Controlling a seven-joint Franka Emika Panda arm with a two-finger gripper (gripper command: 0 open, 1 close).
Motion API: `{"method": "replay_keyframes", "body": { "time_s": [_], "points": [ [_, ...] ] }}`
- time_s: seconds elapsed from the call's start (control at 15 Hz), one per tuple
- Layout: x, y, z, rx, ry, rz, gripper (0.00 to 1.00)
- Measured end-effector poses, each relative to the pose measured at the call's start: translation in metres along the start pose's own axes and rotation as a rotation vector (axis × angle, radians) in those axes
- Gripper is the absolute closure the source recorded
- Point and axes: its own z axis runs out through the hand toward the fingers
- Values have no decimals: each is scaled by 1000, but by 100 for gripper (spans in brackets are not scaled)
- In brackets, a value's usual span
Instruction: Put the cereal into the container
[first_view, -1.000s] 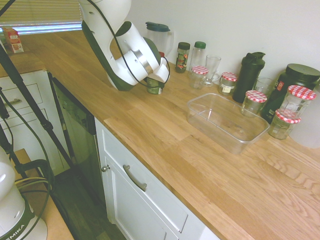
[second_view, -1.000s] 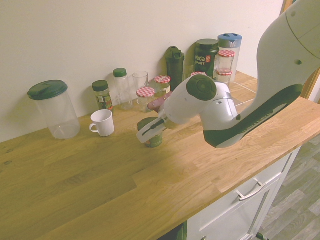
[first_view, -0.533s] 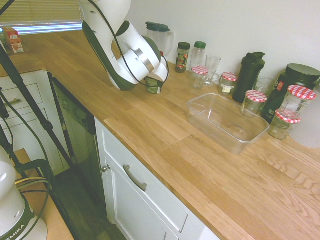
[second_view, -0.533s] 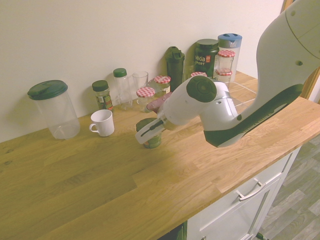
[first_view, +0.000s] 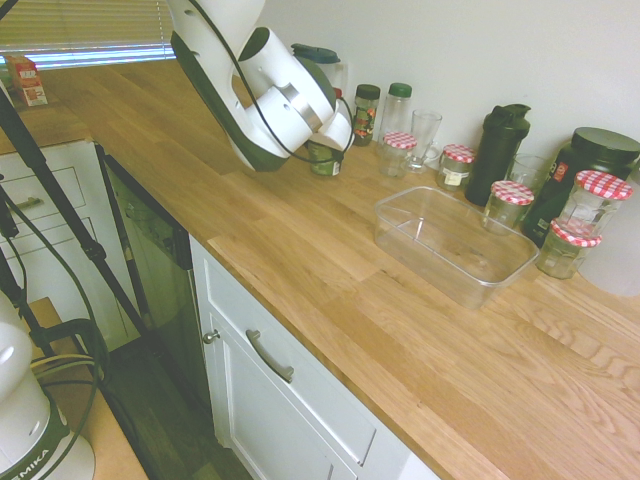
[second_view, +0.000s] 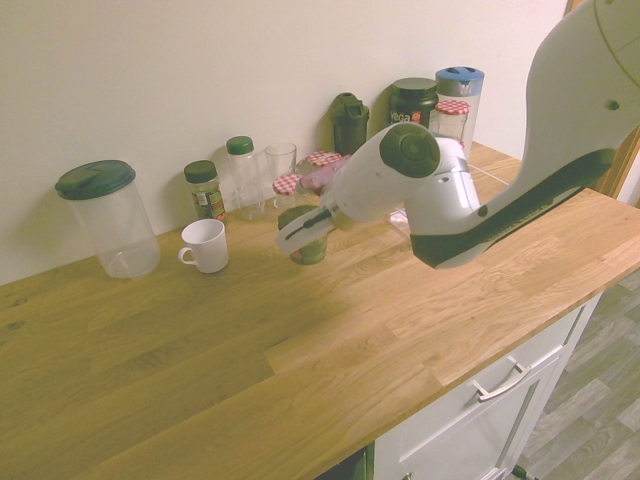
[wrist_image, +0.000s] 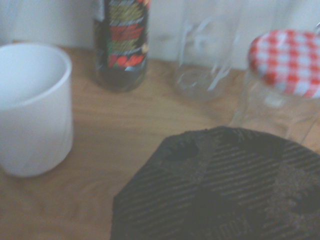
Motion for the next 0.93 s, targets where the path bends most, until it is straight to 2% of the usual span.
{"method": "replay_keyframes", "body": {
  "time_s": [0.33, 0.6, 0.73, 0.93],
  "points": [
    [91, 32, -36, -26, 151, 66, 100],
    [145, 89, -68, -86, 236, 126, 100],
    [154, 122, -84, -120, 249, 152, 100],
    [151, 148, -96, -154, 244, 186, 100]
  ]
}}
